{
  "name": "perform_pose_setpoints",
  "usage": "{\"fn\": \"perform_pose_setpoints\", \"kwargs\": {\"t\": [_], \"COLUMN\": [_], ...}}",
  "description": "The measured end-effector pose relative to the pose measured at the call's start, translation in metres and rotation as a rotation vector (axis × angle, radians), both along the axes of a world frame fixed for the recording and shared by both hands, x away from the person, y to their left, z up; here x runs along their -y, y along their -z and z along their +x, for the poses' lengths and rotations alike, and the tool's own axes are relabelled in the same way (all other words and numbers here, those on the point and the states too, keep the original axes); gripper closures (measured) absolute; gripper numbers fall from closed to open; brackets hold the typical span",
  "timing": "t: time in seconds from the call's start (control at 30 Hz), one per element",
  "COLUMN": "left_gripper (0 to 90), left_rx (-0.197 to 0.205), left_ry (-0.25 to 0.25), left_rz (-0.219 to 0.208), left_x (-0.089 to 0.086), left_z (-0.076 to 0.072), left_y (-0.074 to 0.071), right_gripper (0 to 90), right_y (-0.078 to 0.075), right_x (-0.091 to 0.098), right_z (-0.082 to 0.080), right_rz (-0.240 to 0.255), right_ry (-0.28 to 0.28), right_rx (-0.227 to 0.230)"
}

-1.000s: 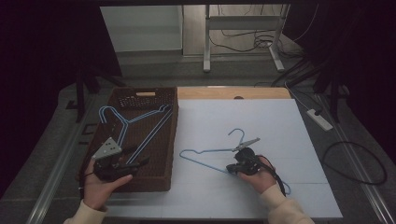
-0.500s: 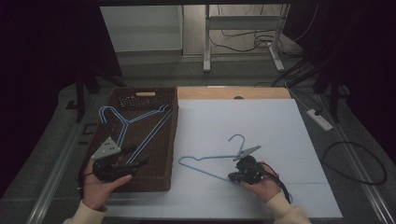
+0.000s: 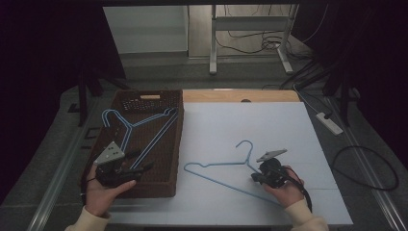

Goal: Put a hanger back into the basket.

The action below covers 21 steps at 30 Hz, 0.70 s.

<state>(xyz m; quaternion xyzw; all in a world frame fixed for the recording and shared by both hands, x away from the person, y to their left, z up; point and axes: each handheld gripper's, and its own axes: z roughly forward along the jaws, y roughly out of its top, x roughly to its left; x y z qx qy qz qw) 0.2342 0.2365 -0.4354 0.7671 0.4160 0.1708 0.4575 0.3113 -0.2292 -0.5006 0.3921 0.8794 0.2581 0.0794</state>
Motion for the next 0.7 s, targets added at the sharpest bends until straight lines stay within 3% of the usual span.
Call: {"fn": "perform_pose_setpoints", "kwargs": {"t": [0.17,0.47,0.63,0.7], "left_gripper": [35.0,35.0,35.0,35.0], "left_rx": [0.003,-0.001,-0.001,-0.002], "left_ry": [0.0,0.003,0.002,0.002], "left_rz": [-0.001,0.004,0.004,0.004], "left_x": [0.0,0.001,0.001,0.001], "left_z": [0.0,0.0,0.0,0.0], "left_y": [-0.001,0.0,0.0,0.0], "right_gripper": [90.0,90.0,90.0,90.0], "right_y": [0.001,0.003,0.003,0.003], "right_x": [0.019,0.023,0.03,0.034], "right_z": [0.003,0.006,0.023,0.038], "right_rz": [-0.016,-0.062,-0.062,-0.055], "right_ry": [0.043,0.033,0.053,0.072], "right_rx": [0.004,0.026,0.041,0.051]}}
